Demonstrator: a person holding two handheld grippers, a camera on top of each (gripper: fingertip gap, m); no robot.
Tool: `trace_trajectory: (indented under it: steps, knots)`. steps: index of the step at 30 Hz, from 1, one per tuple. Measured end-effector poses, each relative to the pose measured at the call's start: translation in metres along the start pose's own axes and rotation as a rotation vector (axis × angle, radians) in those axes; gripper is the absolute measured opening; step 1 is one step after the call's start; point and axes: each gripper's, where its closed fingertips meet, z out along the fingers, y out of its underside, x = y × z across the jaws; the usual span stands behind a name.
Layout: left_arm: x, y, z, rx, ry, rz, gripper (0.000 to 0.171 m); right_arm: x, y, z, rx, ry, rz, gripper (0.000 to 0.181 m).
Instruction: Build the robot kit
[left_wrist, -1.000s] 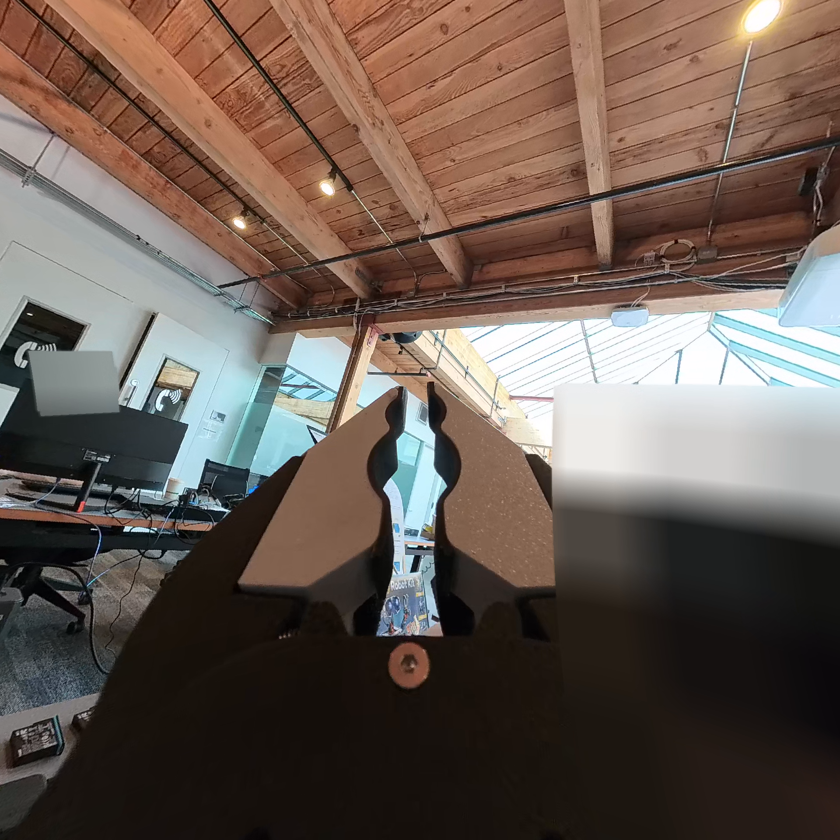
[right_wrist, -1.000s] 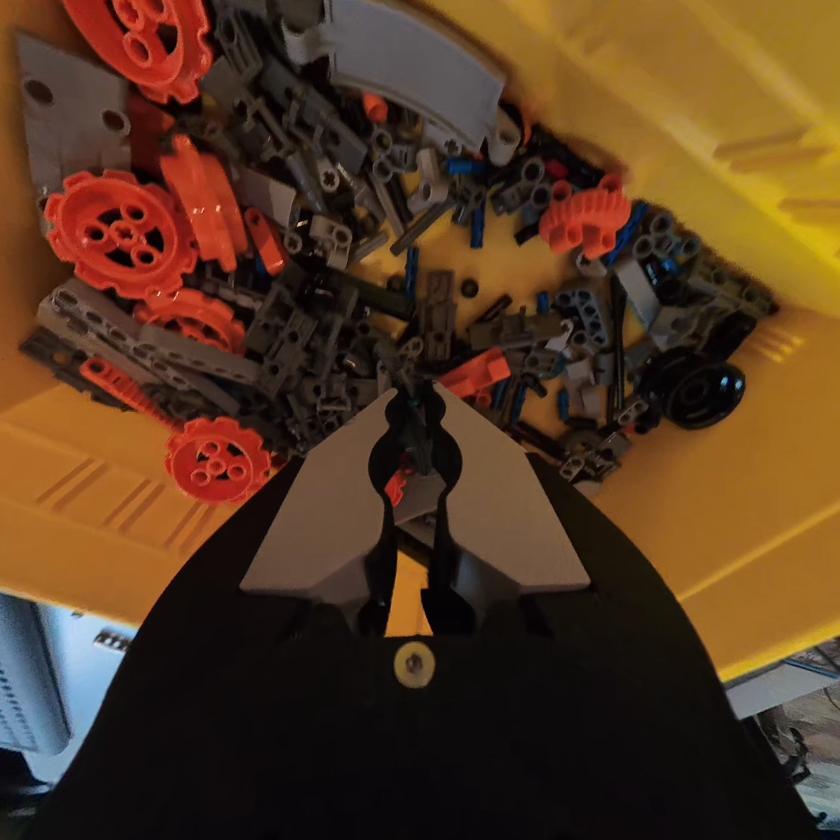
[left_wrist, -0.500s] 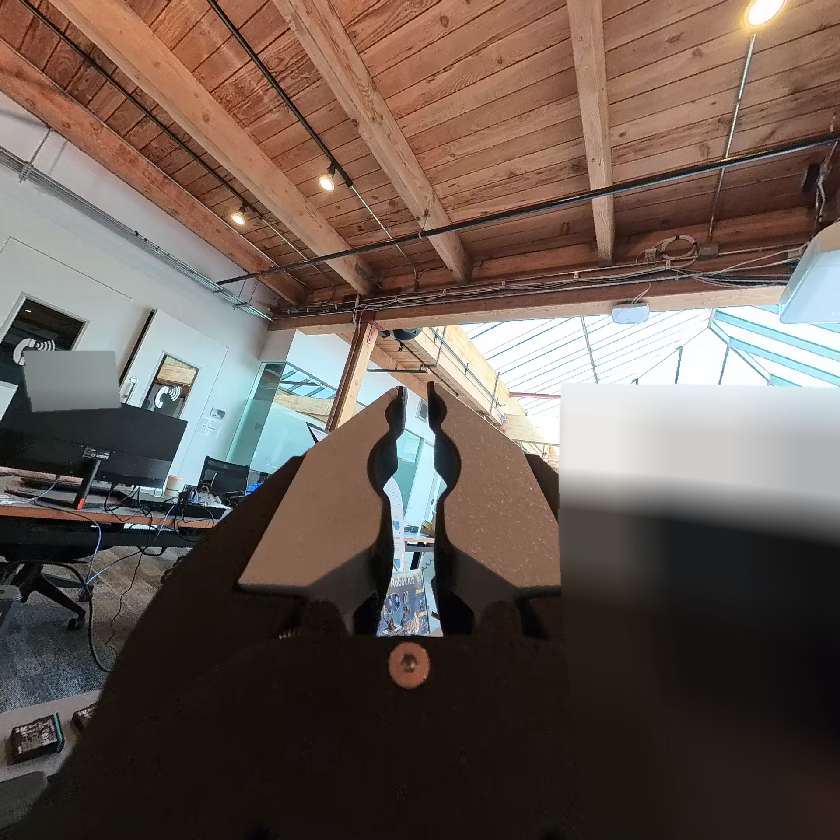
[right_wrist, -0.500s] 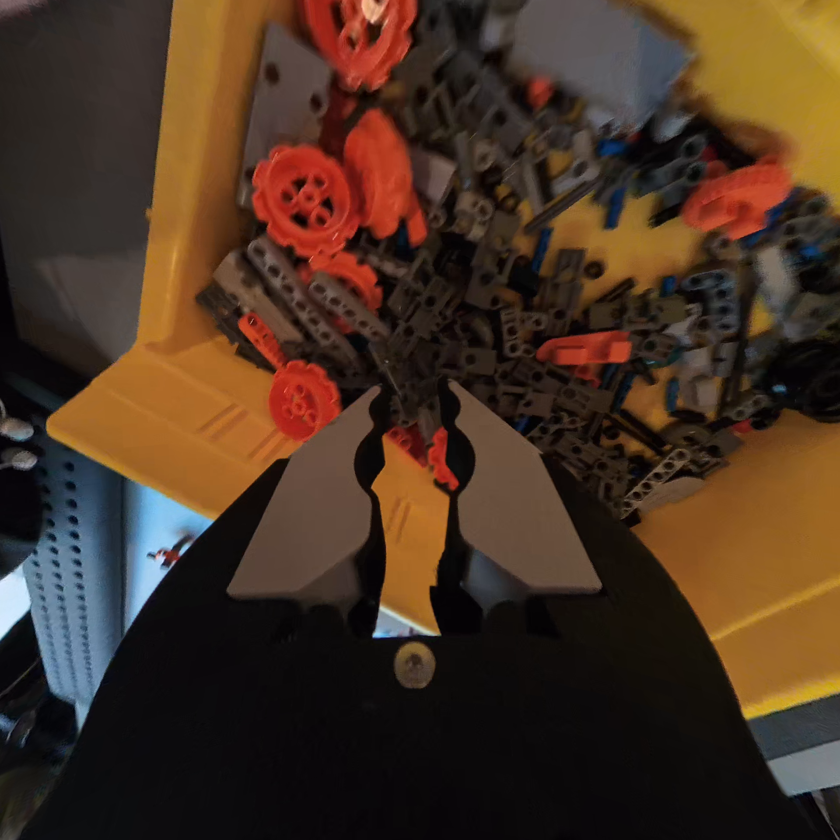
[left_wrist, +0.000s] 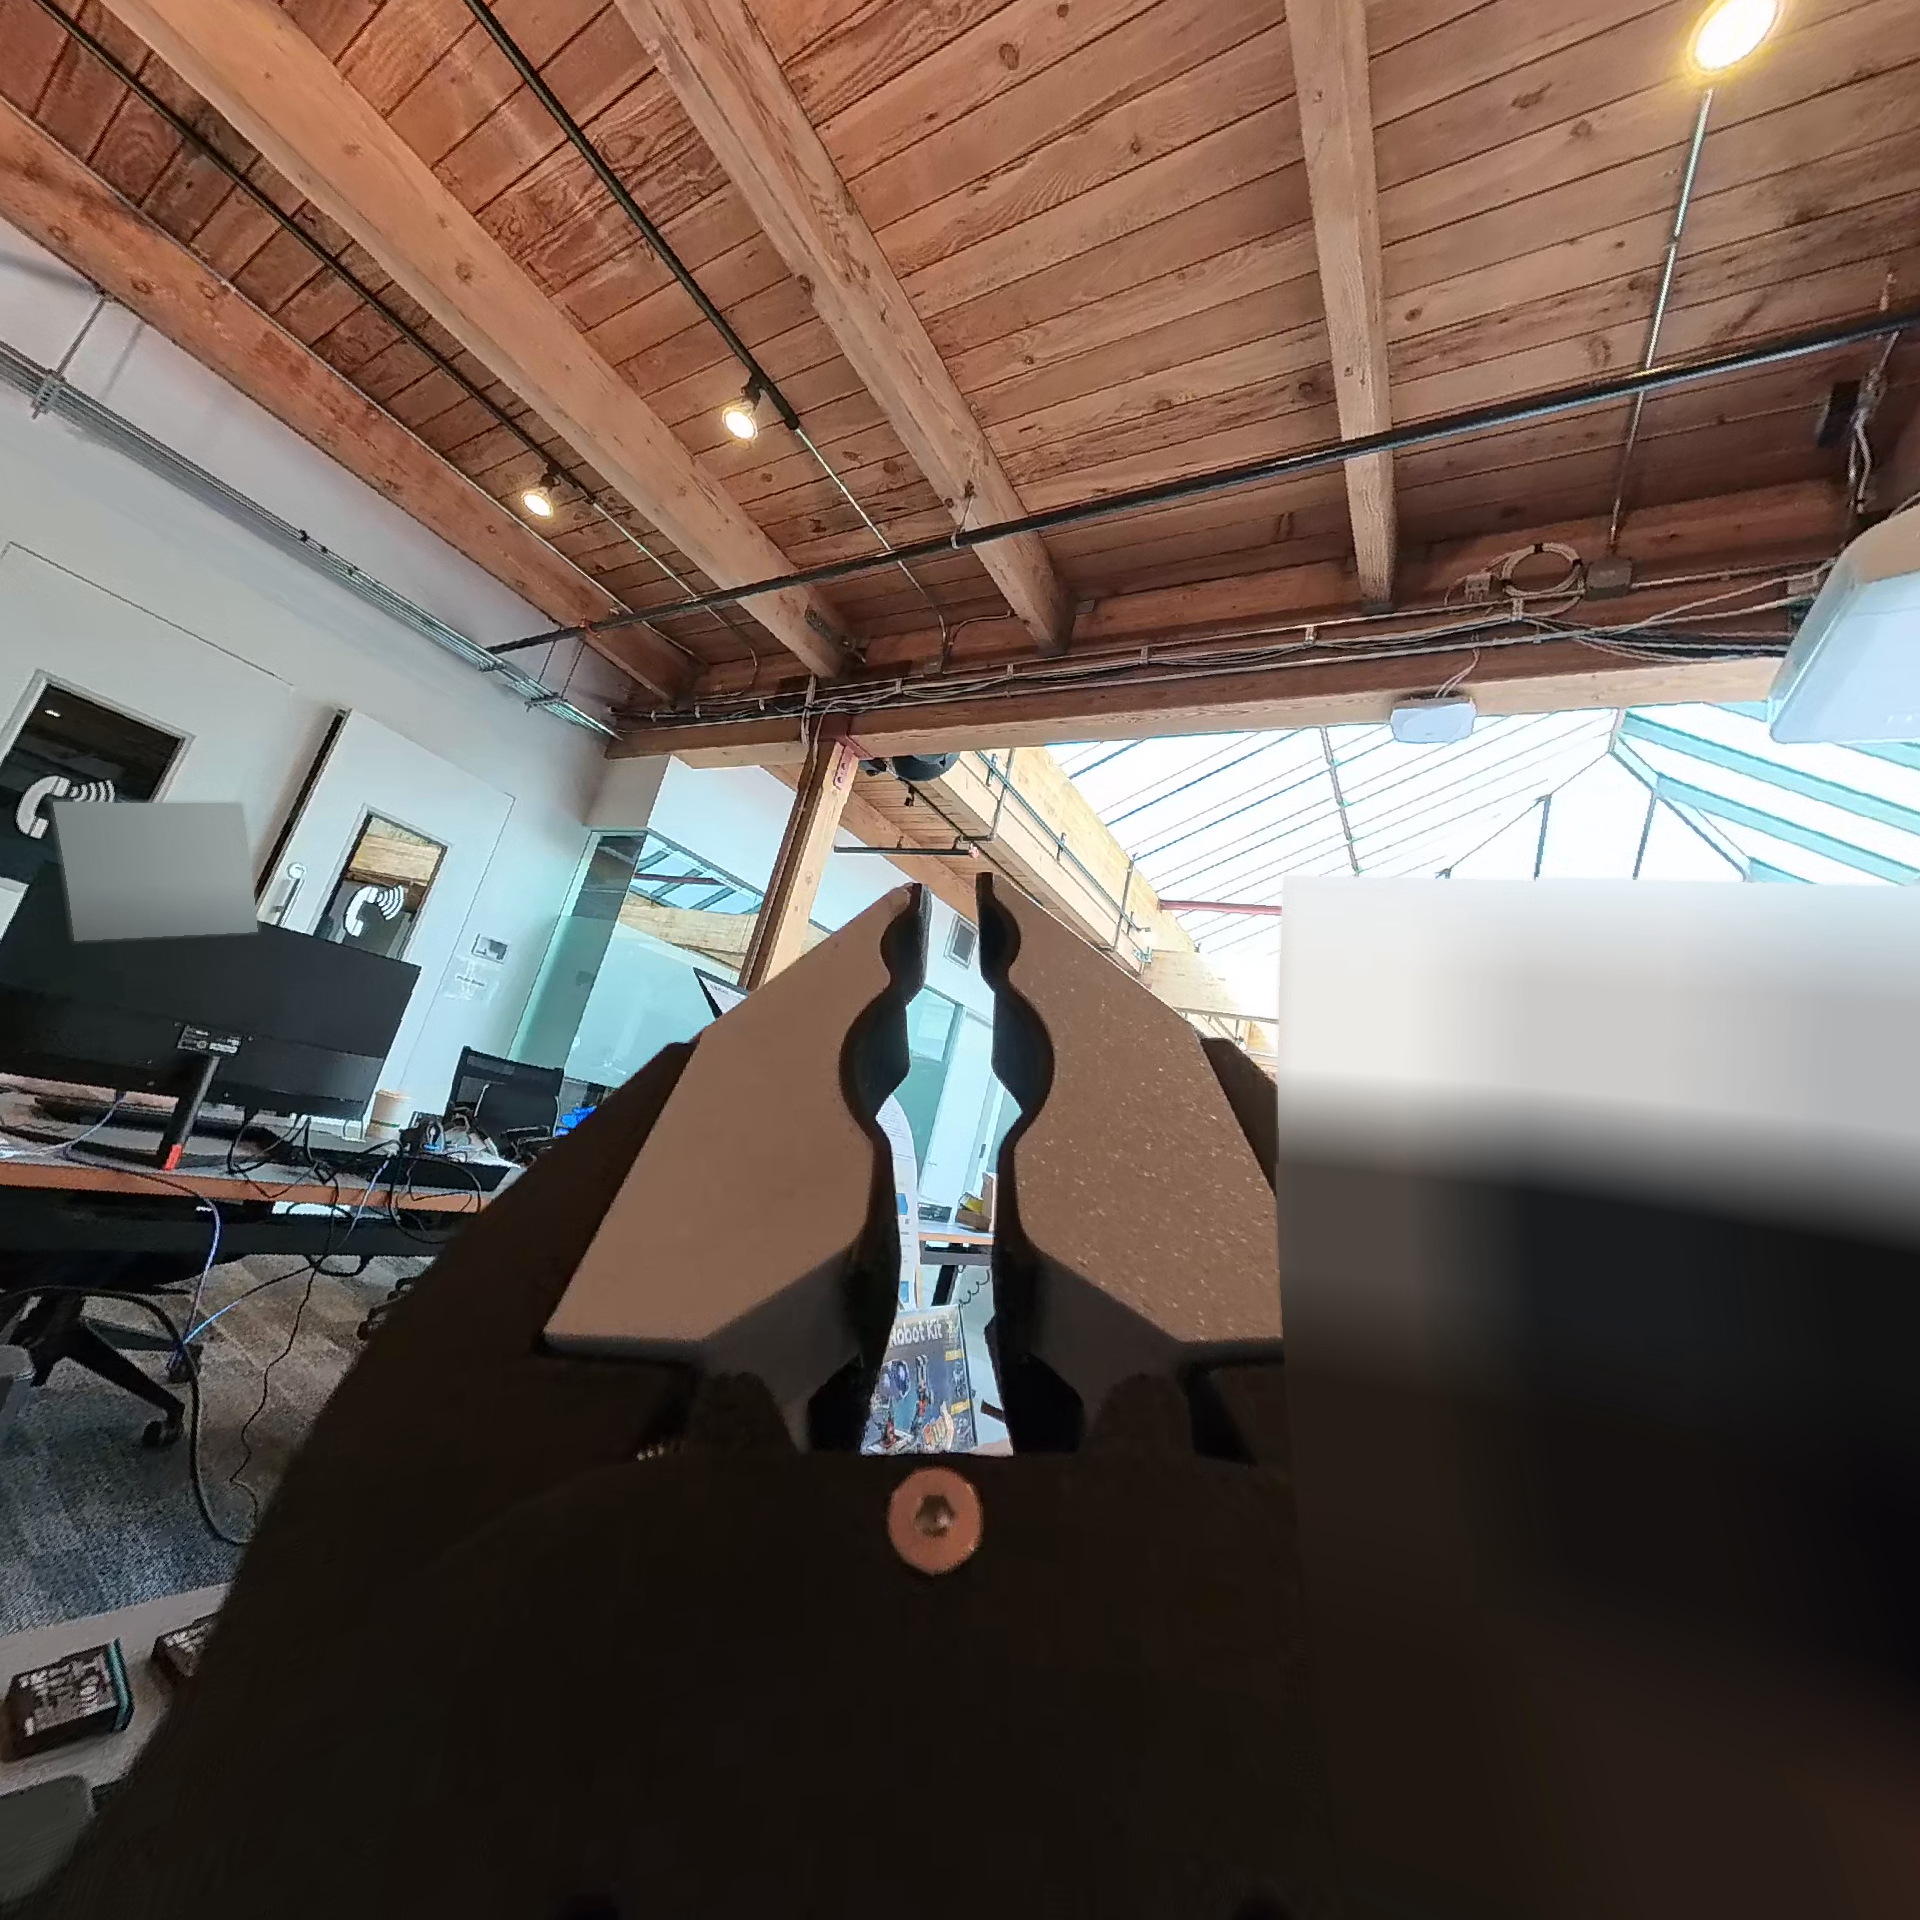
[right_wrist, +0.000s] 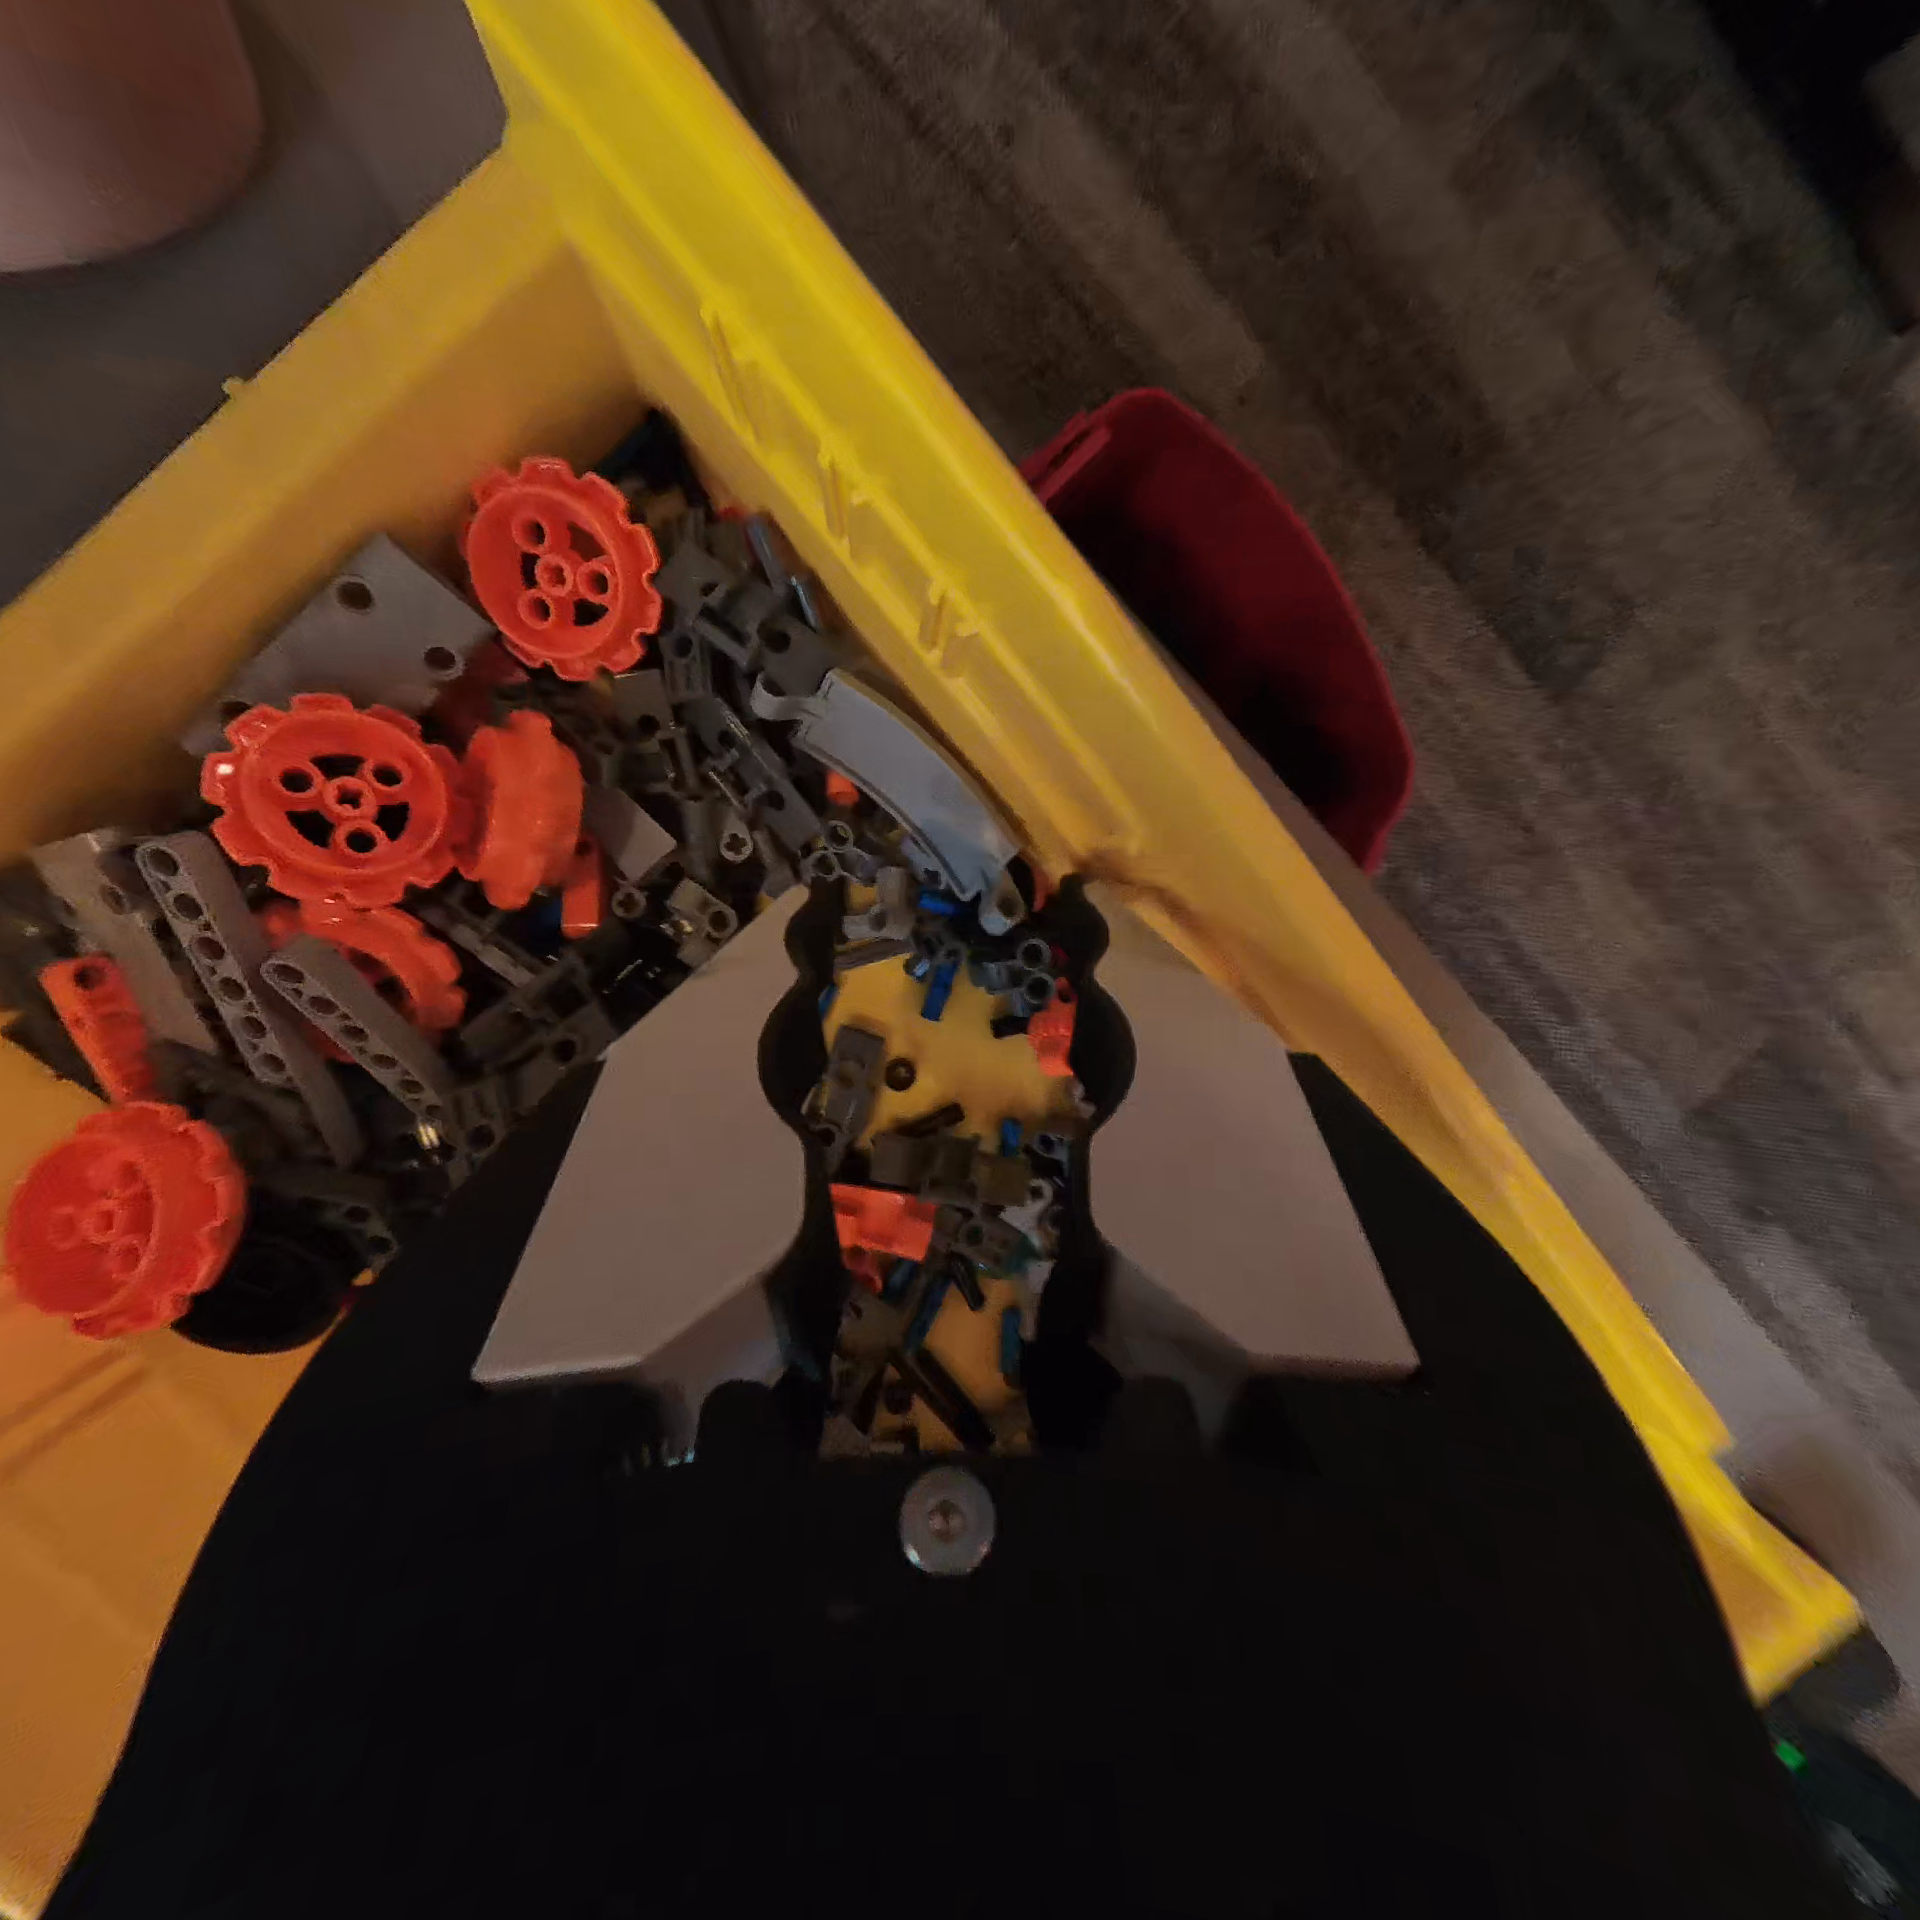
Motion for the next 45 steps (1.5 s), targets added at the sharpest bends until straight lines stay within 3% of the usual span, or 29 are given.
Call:
trace_trajectory:
  steps: [5,8,10,26,28,29,33,37,39,41,45]
  knots:
    - [0.000,0.000,0.000,0.002,0.002,0.000,0.007,-0.016,0.018,0.024,-0.127,-0.117,0.031,0.057]
    - [0.001,-0.001,-0.001,0.005,0.003,0.000,0.007,-0.036,0.019,0.028,-0.138,-0.173,0.007,0.027]
    - [0.001,-0.002,-0.001,0.007,0.004,0.000,0.007,-0.043,0.017,0.027,-0.133,-0.167,-0.017,0.017]
    - [0.002,-0.002,0.000,0.009,0.008,-0.001,0.007,-0.124,0.014,-0.026,-0.091,-0.201,-0.105,0.011]
    - [0.002,-0.002,0.000,0.009,0.009,-0.002,0.007,-0.140,0.015,-0.033,-0.088,-0.296,-0.089,0.011]
    - [0.002,-0.002,0.000,0.009,0.009,-0.002,0.007,-0.141,0.015,-0.035,-0.089,-0.316,-0.069,0.014]
    - [0.002,-0.001,0.000,0.009,0.010,-0.004,0.007,-0.121,0.008,-0.035,-0.034,-0.360,0.042,0.054]
    - [0.002,-0.002,-0.001,0.011,0.012,-0.006,0.007,-0.074,-0.013,-0.017,0.081,-0.271,0.171,0.061]
    - [0.002,-0.003,-0.001,0.013,0.012,-0.006,0.007,-0.066,-0.012,-0.001,0.043,-0.240,0.140,0.071]
    - [0.003,-0.004,-0.002,0.017,0.013,-0.005,0.007,-0.070,-0.010,0.012,-0.008,-0.250,0.099,0.081]
    - [0.004,-0.005,-0.002,0.023,0.019,-0.007,0.007,-0.083,-0.017,0.014,-0.022,-0.310,0.095,0.076]
